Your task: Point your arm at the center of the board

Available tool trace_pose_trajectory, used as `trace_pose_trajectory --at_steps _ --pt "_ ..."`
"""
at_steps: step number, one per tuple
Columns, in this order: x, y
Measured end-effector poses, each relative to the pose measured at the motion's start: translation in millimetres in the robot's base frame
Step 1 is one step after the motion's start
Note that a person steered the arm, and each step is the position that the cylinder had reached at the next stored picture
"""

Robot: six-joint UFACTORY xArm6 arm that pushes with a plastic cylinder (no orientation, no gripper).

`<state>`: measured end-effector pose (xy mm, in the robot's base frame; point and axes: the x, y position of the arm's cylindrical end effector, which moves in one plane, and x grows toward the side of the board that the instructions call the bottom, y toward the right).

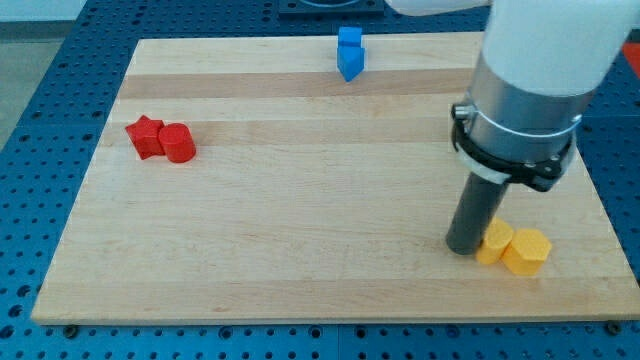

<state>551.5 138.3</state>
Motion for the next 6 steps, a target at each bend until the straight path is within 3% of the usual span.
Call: trace_pose_trajectory --at_steps 2,5,6 --pt "-1.7 4.6" --pt "-130.0 -148.8" --pt "-157.2 -162.9"
